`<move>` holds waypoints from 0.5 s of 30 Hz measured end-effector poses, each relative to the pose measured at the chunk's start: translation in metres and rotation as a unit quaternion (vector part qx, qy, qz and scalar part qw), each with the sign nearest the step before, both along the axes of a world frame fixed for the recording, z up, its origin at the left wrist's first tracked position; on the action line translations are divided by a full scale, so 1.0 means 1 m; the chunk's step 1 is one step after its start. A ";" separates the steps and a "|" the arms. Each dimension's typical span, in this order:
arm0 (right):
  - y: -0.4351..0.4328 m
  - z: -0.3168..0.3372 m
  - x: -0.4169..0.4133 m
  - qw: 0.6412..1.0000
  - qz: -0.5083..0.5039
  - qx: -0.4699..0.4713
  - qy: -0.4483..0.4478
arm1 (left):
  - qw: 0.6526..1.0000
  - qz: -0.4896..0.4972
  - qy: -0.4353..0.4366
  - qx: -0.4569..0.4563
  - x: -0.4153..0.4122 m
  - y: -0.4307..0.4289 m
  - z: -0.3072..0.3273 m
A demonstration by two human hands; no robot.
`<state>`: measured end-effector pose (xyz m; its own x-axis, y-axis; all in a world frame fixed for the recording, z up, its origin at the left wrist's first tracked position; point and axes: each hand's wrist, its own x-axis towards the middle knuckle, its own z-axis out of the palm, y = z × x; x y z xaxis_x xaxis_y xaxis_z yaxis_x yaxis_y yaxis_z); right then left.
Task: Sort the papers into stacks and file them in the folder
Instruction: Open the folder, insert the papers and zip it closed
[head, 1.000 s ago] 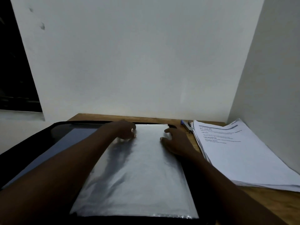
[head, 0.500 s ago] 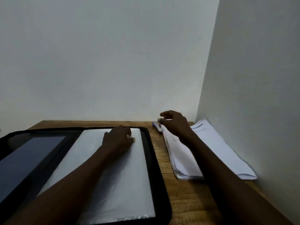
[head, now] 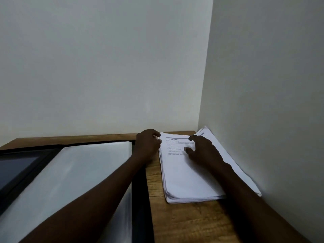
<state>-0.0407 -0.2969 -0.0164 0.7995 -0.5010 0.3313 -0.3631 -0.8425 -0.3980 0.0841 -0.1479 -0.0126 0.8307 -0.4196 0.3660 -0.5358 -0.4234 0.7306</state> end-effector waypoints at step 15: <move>-0.005 0.004 0.006 0.996 0.005 0.038 -0.082 | 0.985 0.057 -0.043 0.159 0.047 -0.059 -0.010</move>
